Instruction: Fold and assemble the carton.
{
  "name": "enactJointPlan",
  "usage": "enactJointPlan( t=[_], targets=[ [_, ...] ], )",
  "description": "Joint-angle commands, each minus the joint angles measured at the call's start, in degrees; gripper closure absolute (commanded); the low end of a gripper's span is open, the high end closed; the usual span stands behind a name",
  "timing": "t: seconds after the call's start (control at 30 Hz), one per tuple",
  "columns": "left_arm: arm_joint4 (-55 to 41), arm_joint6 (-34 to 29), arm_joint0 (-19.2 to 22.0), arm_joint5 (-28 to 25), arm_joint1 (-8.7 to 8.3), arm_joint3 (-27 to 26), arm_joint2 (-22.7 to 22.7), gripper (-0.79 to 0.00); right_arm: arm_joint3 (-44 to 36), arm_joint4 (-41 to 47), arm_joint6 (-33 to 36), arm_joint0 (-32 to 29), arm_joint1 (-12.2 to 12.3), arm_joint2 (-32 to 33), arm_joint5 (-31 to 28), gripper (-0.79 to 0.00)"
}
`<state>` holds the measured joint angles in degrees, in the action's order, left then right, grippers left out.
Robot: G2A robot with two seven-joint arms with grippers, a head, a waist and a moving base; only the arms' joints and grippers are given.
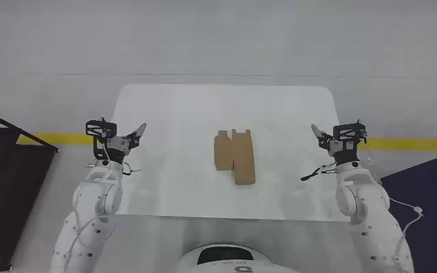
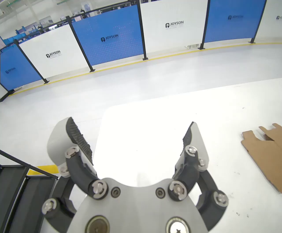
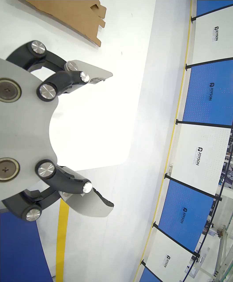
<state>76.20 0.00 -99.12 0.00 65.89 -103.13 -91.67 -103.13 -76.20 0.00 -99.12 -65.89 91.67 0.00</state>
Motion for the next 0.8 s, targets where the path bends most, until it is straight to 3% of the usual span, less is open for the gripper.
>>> enactJointPlan(
  t=[0.0,0.33,0.47,0.6,0.77],
  targets=[
    [0.0,0.0,0.0,0.0,0.0,0.0,0.0,-0.784,0.0,0.0,0.0,0.0,0.0,0.0,0.0,-0.785],
    [-0.72,-0.1,0.26,-0.5,0.05,-0.27,0.16,-0.785,0.0,0.0,0.0,0.0,0.0,0.0,0.0,-0.785],
    [-3.79,-2.41,2.12,-5.58,0.07,-1.46,1.1,-0.785,0.0,0.0,0.0,0.0,0.0,0.0,0.0,-0.785],
    [-15.63,-10.31,5.24,-14.55,0.14,-1.98,2.65,-0.785,0.0,0.0,0.0,0.0,0.0,0.0,0.0,-0.785],
    [-36.97,-27.55,10.52,-22.12,0.15,-0.69,5.46,-0.785,0.0,0.0,0.0,0.0,0.0,0.0,0.0,-0.785]
  ],
)
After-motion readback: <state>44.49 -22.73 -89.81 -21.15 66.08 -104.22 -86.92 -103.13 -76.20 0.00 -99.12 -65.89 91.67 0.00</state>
